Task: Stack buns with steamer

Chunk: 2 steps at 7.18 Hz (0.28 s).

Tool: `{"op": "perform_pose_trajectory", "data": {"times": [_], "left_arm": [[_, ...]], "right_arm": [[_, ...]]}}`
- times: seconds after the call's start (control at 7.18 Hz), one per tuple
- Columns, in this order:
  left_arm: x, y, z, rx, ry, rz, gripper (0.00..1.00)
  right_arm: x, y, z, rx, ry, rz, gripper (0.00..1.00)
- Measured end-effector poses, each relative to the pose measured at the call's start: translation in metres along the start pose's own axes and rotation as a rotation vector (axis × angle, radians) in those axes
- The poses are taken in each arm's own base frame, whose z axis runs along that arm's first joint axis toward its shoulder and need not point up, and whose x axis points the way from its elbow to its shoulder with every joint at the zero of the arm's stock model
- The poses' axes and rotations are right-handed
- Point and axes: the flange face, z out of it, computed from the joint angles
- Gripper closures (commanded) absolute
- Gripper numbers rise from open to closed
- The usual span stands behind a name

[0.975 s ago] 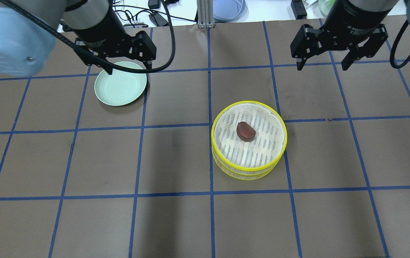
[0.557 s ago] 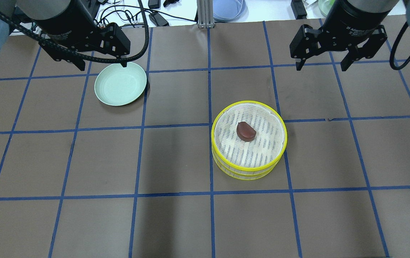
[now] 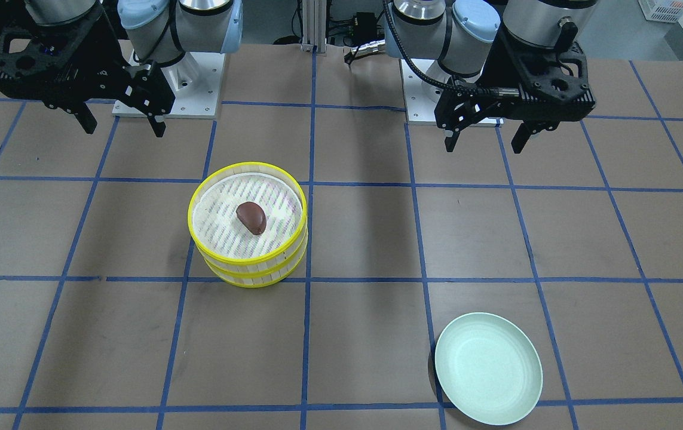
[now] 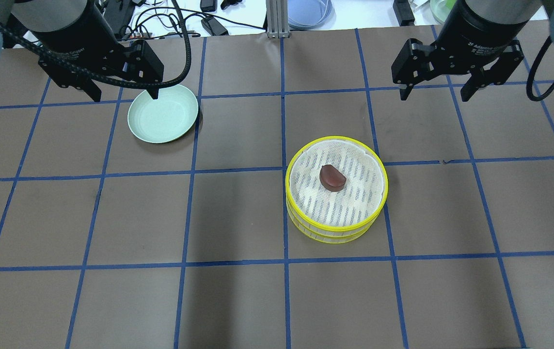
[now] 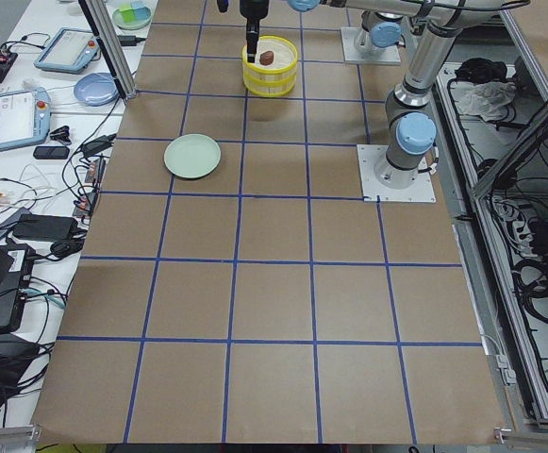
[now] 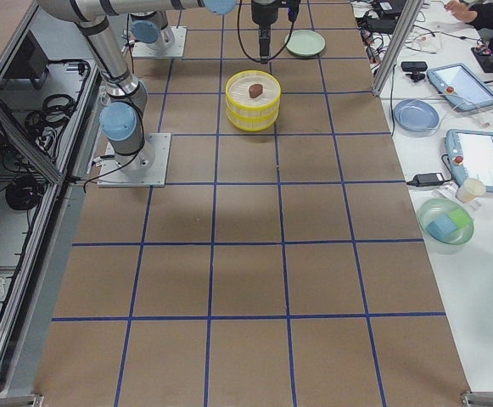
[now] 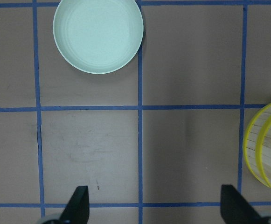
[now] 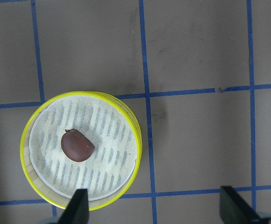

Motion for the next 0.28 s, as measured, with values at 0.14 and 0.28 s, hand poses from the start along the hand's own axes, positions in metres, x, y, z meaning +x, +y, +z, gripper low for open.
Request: {"op": "perform_pose_trajectory", "data": {"times": [0.14, 0.28], "left_arm": [[-0.0013, 0.0002, 0.0006, -0.003, -0.002, -0.002, 0.00], [-0.0033, -0.0005, 0.0013, -0.004, -0.006, -0.005, 0.00]], "right_arm": [[0.0002, 0.0002, 0.0001, -0.001, 0.002, 0.001, 0.00], [0.0003, 0.0002, 0.0002, -0.001, 0.003, 0.002, 0.00]]}}
